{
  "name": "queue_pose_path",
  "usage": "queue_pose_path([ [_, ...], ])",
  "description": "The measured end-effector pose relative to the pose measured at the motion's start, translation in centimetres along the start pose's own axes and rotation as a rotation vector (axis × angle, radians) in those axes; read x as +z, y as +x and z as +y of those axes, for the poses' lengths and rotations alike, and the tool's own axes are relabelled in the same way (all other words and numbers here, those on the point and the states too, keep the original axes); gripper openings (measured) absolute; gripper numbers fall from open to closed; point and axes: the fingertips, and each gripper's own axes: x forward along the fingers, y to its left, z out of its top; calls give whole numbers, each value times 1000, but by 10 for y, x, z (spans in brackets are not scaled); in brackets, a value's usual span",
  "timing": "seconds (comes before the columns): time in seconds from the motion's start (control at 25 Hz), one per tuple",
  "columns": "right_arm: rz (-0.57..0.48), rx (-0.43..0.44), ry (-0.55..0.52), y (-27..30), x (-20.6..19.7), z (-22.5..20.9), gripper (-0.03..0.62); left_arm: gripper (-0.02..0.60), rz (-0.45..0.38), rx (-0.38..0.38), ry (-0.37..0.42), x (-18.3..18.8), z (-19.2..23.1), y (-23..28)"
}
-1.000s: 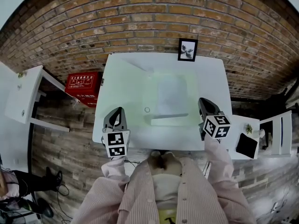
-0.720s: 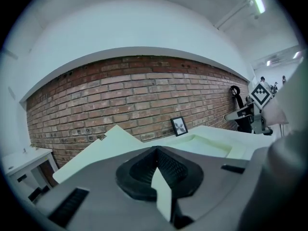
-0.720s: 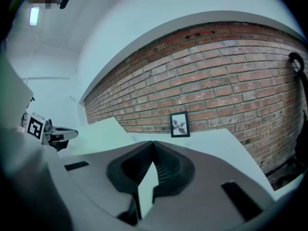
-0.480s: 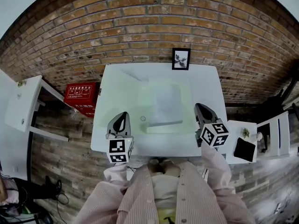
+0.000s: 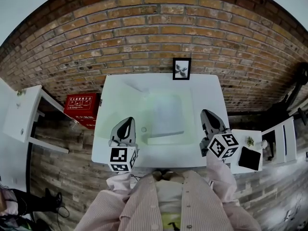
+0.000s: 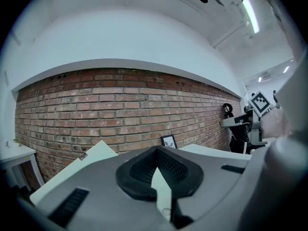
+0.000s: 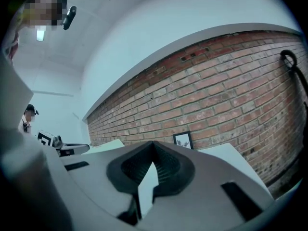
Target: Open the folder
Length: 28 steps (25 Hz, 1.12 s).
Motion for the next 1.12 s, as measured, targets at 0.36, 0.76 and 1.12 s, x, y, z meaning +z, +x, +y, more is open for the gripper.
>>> queue_pose_path([
  [0.36, -71, 29, -65, -10, 34, 7, 3, -6, -69, -16, 1, 31, -4, 0],
  [0.76, -108, 26, -85, -19, 49, 2, 3, -6, -106, 4, 12, 45, -1, -5],
  [1.12, -130, 15, -98, -21, 53, -4, 3, -6, -104, 23, 19, 45, -1, -4],
])
